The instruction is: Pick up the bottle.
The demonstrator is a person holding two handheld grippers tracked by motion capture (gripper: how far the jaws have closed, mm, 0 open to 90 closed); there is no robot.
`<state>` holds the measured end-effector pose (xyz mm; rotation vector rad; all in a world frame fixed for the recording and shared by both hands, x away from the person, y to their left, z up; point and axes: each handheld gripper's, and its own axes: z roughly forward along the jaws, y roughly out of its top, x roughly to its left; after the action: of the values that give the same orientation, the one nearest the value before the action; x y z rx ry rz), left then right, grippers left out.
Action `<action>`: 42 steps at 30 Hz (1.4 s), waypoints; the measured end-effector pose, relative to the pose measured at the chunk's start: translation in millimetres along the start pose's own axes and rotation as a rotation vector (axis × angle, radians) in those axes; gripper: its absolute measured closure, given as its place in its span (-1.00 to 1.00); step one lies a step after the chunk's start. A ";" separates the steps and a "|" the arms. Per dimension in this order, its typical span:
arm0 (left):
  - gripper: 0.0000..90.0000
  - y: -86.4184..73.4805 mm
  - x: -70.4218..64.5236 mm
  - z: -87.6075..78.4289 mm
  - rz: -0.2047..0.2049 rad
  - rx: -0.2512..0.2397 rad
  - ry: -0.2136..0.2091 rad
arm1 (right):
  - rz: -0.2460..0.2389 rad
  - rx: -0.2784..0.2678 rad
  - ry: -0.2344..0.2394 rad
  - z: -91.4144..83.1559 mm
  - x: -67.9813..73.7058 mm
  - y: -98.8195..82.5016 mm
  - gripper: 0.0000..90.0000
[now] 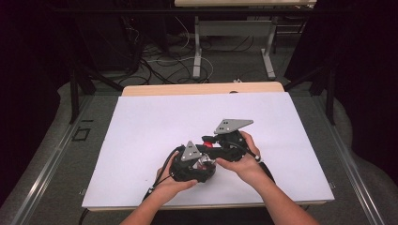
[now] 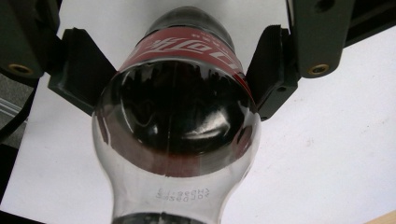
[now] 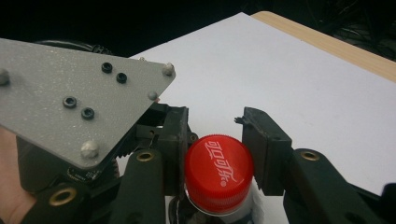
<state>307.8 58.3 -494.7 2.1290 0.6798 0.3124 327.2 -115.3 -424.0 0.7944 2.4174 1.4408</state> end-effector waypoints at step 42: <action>-0.34 4.1 -4.7 -3.6 0.032 -0.003 -0.090 | -0.237 0.102 0.378 -4.7 -29.7 14.3 0.36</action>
<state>303.8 56.0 -489.1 2.1393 0.5935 0.2328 354.7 -129.9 -411.9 0.2525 2.7639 1.4908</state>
